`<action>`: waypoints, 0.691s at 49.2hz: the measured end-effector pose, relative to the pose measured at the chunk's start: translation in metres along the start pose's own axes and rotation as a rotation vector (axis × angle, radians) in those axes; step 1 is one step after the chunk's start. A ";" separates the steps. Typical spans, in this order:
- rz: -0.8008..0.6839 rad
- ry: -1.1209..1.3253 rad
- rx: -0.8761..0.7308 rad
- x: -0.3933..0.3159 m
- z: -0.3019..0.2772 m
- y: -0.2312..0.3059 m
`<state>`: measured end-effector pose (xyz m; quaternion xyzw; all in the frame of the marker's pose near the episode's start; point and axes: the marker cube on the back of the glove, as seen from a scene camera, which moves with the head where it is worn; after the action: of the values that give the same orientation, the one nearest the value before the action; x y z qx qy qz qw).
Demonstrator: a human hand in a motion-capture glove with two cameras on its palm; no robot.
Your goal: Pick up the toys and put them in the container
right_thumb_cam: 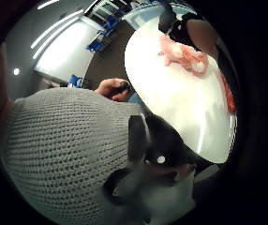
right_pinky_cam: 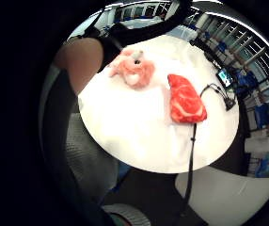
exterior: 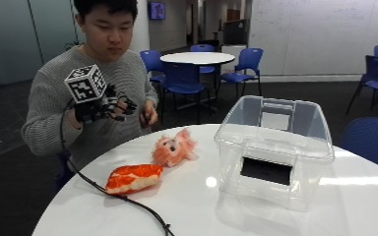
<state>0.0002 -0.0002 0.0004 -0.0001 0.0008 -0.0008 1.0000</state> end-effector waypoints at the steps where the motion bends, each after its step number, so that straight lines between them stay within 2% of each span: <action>1: 0.000 0.001 0.000 0.000 0.000 0.000; 13: 0.009 0.030 -0.017 0.001 0.003 -0.001; 24: 0.079 0.044 -0.030 0.017 0.003 -0.008; 34: 0.283 0.179 -0.029 0.074 -0.004 -0.044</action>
<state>0.0739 -0.0447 -0.0033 -0.0144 0.0897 0.1401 0.9860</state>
